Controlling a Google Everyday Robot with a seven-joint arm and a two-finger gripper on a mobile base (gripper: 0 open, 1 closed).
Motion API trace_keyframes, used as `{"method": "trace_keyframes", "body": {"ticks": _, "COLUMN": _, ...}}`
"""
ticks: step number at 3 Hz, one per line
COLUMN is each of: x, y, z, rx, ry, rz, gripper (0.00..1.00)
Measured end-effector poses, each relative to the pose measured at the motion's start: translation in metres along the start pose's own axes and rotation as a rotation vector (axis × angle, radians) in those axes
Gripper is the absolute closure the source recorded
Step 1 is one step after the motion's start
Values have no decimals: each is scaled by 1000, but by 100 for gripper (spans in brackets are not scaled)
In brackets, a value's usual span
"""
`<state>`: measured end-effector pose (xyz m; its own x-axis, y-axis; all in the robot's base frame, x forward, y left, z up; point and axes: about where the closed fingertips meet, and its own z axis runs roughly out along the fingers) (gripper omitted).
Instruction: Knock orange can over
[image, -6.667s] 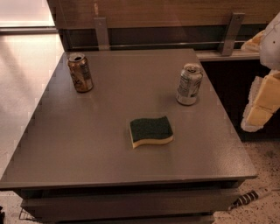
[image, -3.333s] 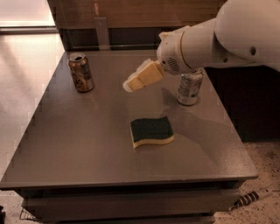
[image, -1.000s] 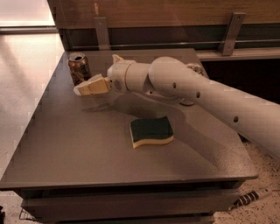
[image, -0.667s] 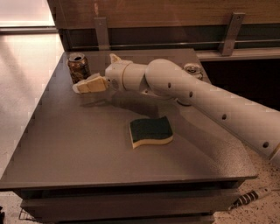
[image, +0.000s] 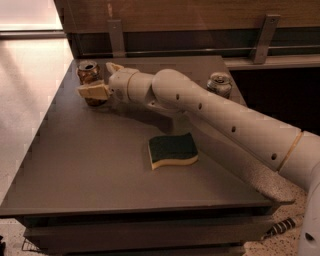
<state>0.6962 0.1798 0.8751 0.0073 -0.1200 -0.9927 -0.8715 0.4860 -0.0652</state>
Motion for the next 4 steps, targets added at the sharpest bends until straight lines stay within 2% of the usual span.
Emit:
{"method": "trace_keyframes", "body": {"ticks": 1, "x": -1, "y": 9, "z": 17, "rx": -8, "ry": -11, "rz": -10, "gripper": 54}}
{"method": "trace_keyframes", "body": {"ticks": 2, "x": -2, "y": 10, "z": 17, "rx": -11, "ry": -10, "rz": -10, "gripper": 78}}
{"method": "trace_keyframes", "body": {"ticks": 3, "x": -2, "y": 12, "z": 18, "rx": -14, "ry": -11, "rz": -10, "gripper": 99}}
{"method": "trace_keyframes", "body": {"ticks": 4, "x": -2, "y": 12, "z": 19, "rx": -16, "ry": -10, "rz": -9, "gripper": 100}}
